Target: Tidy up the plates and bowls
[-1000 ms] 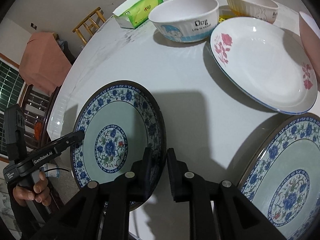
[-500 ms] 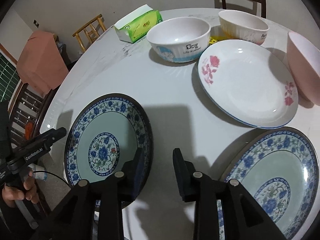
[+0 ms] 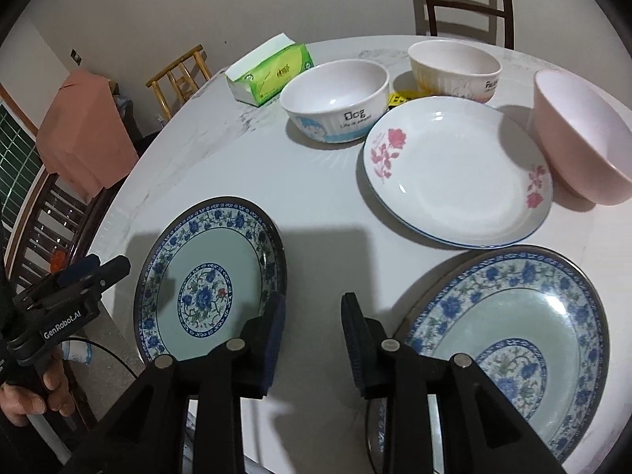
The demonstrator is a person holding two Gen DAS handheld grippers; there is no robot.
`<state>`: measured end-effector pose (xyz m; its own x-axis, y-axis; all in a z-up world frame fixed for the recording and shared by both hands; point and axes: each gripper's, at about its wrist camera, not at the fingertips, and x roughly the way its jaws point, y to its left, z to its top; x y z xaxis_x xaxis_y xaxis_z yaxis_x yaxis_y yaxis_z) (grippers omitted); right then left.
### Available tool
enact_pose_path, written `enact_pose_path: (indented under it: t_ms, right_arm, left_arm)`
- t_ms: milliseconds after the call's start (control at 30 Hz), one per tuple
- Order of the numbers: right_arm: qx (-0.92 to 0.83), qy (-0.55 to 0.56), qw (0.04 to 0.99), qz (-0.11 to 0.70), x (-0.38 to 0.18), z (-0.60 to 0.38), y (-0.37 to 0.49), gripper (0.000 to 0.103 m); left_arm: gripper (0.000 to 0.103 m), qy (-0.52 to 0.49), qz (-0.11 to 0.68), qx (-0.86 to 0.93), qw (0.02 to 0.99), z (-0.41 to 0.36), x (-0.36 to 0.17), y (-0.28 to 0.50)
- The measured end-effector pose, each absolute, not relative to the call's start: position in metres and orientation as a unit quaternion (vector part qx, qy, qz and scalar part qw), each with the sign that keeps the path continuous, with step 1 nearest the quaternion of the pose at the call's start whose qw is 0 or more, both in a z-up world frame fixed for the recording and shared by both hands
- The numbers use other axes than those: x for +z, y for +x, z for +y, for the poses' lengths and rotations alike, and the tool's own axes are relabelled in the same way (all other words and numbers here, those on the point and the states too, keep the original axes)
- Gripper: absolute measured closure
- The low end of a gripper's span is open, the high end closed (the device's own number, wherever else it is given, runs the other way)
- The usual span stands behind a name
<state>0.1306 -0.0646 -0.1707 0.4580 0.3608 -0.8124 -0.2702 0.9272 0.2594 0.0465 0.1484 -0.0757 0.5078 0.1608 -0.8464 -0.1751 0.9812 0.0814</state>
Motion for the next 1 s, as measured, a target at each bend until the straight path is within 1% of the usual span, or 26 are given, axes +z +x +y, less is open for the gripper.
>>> enact_pose_path:
  t_ms: [333,600,800,1000]
  right_arm:
    - [0.177,0.057,0.857,0.48,-0.165,-0.089,0.123,0.073]
    - [0.166,0.059,0.863,0.473,-0.157,-0.123,0.109,0.073]
    - [0.152,0.064,0.868,0.469,-0.148,-0.159,0.098,0.073]
    - [0.152,0.092,0.861,0.477,-0.149,-0.202,0.09,0.073]
  left_arm:
    - [0.042,0.009,0.48,0.072,0.874,0.113,-0.061,0.039]
    - [0.04,0.011,0.481,0.034,0.876,0.081,-0.057,0.034]
    - [0.04,-0.017,0.491,-0.026,0.87,0.057,-0.056,0.034]
    - [0.04,-0.086,0.51,-0.123,0.847,0.032,-0.059,0.034]
